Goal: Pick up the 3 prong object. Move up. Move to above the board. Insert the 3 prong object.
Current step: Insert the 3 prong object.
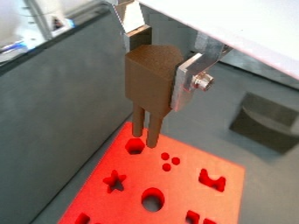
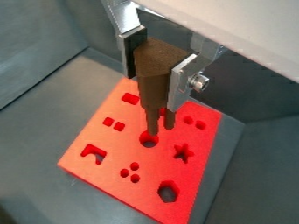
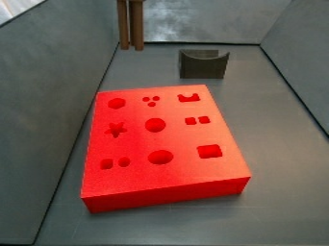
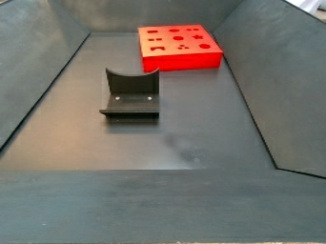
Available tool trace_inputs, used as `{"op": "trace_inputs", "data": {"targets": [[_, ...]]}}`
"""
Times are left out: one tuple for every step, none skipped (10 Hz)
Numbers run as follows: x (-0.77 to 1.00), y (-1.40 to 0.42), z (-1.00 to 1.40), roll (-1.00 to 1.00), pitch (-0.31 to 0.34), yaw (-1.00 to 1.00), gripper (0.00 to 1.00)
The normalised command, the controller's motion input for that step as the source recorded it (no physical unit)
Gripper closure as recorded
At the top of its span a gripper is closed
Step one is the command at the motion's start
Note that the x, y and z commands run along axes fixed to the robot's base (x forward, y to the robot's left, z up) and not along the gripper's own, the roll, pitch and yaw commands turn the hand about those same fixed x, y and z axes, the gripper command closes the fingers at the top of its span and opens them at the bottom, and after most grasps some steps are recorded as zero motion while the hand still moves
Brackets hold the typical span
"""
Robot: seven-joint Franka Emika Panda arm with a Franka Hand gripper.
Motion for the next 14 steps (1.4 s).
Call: {"op": "trace_inputs", "data": {"targets": [[0.06,0.0,-0.37,0.04,-0.097,-0.47,1.0],[0.17,0.02,-0.43,0.09,-0.087,-0.37,1.0],[0.21,0.04,-0.43,0.08,-0.06,-0.3,1.0],[0.17,0.05,-0.44,0.1,-0.054,-0.28,1.0],[0.16,0.09,-0.46,0.13,-0.027,-0.19,1.0],[0.19,0.14,-0.41,0.09,-0.007,-0.14,1.0],[0.16,0.17,-0.36,0.06,0.0,-0.07,1.0],[0.1,0.19,-0.34,0.05,0.0,-0.01,1.0],[0.0,0.15,-0.23,0.0,0.0,0.0,1.0],[0.0,0.0,0.0,0.0,-0.009,0.0,1.0],[0.0,0.03,-0.02,0.0,0.0,0.0,1.0],[0.13,0.23,-0.23,0.06,0.016,0.06,1.0],[0.25,0.22,-0.32,0.1,0.026,0.02,1.0],[0.27,0.16,-0.37,0.09,0.0,0.0,1.0]]}}
